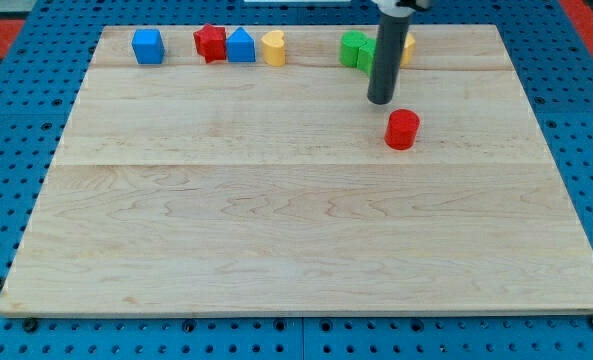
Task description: Move your arm towards red star
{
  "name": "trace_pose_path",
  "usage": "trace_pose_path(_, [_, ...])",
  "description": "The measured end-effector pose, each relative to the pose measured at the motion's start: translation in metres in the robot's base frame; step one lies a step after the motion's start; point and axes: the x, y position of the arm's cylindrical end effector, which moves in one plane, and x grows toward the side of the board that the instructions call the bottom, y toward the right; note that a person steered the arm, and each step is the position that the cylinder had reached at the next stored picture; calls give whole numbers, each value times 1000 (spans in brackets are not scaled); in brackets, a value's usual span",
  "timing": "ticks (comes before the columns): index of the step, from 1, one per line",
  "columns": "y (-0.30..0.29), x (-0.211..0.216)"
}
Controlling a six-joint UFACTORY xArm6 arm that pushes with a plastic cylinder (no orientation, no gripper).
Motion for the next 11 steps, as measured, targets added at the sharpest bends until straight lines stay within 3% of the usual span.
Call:
trace_pose_path(1, [-31, 21])
trace_pose_path(2, [3, 63])
trace_pose_path(3, [31, 65])
trace_pose_path(5, [-145, 61])
trace_pose_path(7, [-188, -35])
trace_pose_path(8, [-104, -49])
trace_pose_path(9, [-67, -83])
trace_pose_path(10, [-69, -139])
trace_pose_path(11, [-150, -140])
